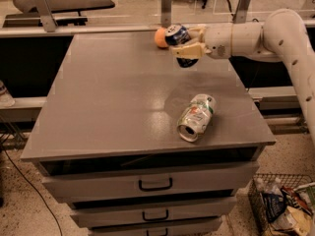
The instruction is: Place pepsi can upright
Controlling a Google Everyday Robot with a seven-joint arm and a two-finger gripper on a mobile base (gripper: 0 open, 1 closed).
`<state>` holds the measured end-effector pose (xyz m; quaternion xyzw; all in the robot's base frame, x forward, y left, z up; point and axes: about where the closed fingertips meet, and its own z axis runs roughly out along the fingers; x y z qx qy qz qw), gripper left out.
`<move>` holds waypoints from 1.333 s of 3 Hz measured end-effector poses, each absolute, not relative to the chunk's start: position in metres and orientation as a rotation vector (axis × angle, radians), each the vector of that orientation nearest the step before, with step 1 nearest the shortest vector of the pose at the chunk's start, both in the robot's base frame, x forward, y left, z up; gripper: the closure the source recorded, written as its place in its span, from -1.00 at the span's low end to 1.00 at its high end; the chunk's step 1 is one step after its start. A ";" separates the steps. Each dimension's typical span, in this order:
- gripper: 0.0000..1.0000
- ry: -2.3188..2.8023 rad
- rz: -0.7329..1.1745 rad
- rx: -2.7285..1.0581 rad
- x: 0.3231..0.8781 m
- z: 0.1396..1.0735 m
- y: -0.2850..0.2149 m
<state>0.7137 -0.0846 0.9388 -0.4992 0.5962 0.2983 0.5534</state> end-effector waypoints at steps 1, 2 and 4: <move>1.00 1.390 0.757 -1.166 0.712 0.926 -0.091; 1.00 1.362 0.829 -1.143 0.707 0.908 -0.091; 0.03 1.327 0.896 -1.104 0.698 0.886 -0.099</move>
Offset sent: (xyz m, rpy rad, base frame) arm -0.0126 -0.0147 -0.0540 0.1688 0.0646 0.0908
